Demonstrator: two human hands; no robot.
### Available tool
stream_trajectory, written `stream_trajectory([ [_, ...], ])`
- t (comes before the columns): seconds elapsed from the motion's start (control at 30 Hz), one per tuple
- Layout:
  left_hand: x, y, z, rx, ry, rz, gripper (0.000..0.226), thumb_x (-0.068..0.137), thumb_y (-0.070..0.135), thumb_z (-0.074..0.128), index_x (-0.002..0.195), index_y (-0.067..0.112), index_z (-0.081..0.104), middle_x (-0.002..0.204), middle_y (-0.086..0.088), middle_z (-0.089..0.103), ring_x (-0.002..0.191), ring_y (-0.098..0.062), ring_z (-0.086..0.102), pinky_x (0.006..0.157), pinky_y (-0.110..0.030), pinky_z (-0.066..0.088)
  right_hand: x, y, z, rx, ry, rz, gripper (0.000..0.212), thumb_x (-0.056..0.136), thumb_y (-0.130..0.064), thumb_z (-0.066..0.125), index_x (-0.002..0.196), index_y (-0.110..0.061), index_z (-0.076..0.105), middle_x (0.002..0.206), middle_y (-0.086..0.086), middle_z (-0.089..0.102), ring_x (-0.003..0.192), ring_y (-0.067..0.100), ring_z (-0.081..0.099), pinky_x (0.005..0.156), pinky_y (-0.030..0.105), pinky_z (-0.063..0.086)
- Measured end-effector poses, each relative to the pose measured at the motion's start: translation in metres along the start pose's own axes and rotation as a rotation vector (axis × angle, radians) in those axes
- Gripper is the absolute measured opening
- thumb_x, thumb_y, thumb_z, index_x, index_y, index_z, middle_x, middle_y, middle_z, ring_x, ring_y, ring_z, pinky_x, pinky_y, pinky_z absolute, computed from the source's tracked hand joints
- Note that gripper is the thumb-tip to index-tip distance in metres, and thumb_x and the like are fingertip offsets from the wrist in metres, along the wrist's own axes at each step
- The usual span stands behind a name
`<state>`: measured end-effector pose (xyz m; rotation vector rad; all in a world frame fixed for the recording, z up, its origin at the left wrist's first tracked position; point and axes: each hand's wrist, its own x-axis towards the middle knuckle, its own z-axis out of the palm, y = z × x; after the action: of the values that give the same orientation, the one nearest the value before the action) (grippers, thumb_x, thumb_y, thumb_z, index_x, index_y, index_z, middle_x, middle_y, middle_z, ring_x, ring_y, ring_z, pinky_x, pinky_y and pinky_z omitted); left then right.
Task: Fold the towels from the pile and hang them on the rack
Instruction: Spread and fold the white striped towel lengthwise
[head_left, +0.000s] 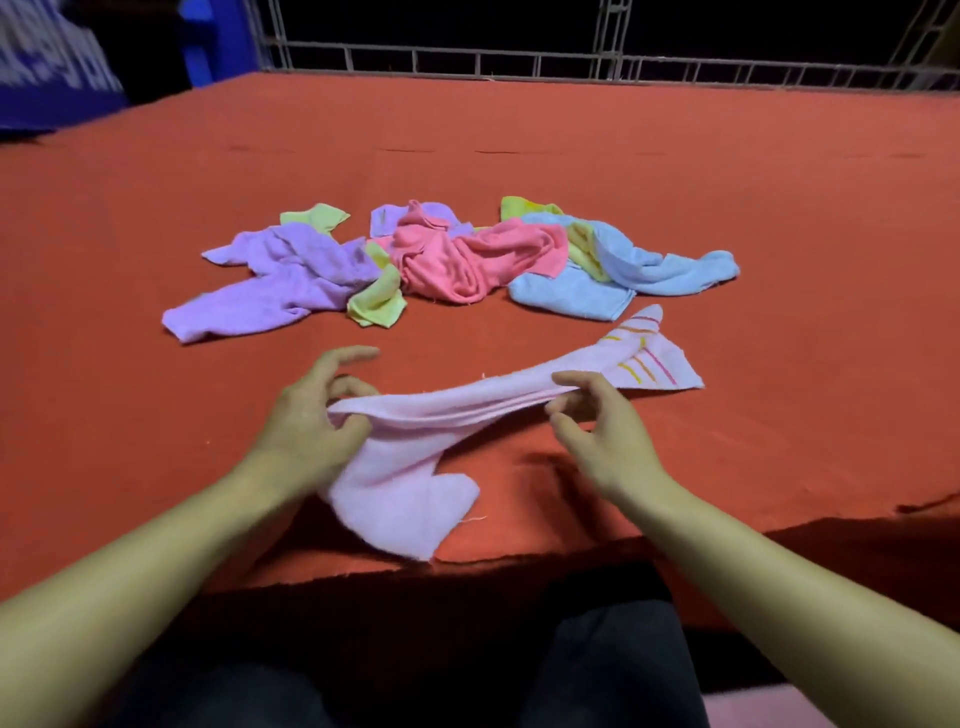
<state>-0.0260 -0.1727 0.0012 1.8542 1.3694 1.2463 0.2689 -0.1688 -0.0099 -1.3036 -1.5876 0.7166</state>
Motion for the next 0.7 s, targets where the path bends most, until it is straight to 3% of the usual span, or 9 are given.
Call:
stream_trajectory([
  [0.1,0.014,-0.01,-0.032,0.278,-0.131,-0.08,0.053,0.057,0.04,0.053,0.109,0.05,0.051,0.089,0.016,0.069,0.075,-0.006,0.063,0.074,-0.024,0.05,0.025,0.031,-0.02,-0.282,0.017,-0.043,0.038,0.084,0.002,0.059,0.116,-0.019,0.061,0.09,-0.011,0.064,0.078,0.009,0.06,0.079,0.025,0.046],
  [0.2,0.029,-0.02,-0.04,0.563,-0.369,-0.216,0.077,0.053,0.067,0.051,0.126,0.046,0.046,0.11,0.019,0.064,0.1,-0.015,0.064,0.091,-0.034,0.05,0.052,0.051,-0.031,-0.449,-0.042,-0.08,0.044,0.083,0.0,0.062,0.122,-0.021,0.06,0.103,-0.008,0.065,0.093,0.017,0.056,0.082,0.024,0.039],
  [0.27,0.037,-0.023,-0.028,0.655,-0.375,-0.21,0.085,0.058,0.075,0.051,0.134,0.038,0.044,0.12,0.015,0.061,0.112,-0.014,0.059,0.097,-0.035,0.047,0.068,0.059,-0.032,-0.537,-0.096,-0.098,0.047,0.083,-0.004,0.064,0.126,-0.022,0.058,0.112,-0.005,0.065,0.103,0.021,0.056,0.089,0.033,0.044],
  [0.37,0.048,-0.021,-0.001,0.647,-0.25,-0.062,0.06,0.079,0.062,0.061,0.13,0.035,0.048,0.122,0.015,0.062,0.115,-0.015,0.056,0.098,-0.037,0.045,0.086,0.063,-0.029,-0.62,-0.135,-0.13,0.044,0.087,-0.011,0.064,0.13,-0.02,0.058,0.119,-0.002,0.064,0.112,0.025,0.053,0.093,0.038,0.044],
  [0.43,0.056,-0.017,0.02,0.565,-0.276,-0.056,0.049,0.085,0.048,0.067,0.129,0.032,0.05,0.119,0.014,0.063,0.11,-0.013,0.057,0.096,-0.034,0.045,0.095,0.064,-0.026,-0.663,-0.179,-0.151,0.045,0.087,-0.015,0.063,0.131,-0.022,0.057,0.123,-0.002,0.064,0.117,0.026,0.051,0.095,0.04,0.043],
  [0.53,0.066,-0.015,0.046,0.476,-0.365,-0.123,0.046,0.085,0.041,0.071,0.126,0.031,0.052,0.113,0.014,0.065,0.103,-0.012,0.061,0.093,-0.031,0.047,0.107,0.067,-0.021,-0.713,-0.23,-0.162,0.047,0.085,-0.017,0.062,0.132,-0.024,0.056,0.121,0.001,0.066,0.118,0.025,0.054,0.095,0.04,0.044],
  [0.7,0.081,-0.017,0.074,0.444,-0.411,-0.147,0.045,0.083,0.042,0.071,0.123,0.031,0.056,0.106,0.015,0.066,0.1,-0.009,0.061,0.092,-0.031,0.047,0.124,0.065,-0.02,-0.651,-0.171,-0.152,0.033,0.097,-0.023,0.051,0.13,-0.02,0.053,0.11,0.006,0.07,0.103,0.026,0.063,0.087,0.035,0.044],
])
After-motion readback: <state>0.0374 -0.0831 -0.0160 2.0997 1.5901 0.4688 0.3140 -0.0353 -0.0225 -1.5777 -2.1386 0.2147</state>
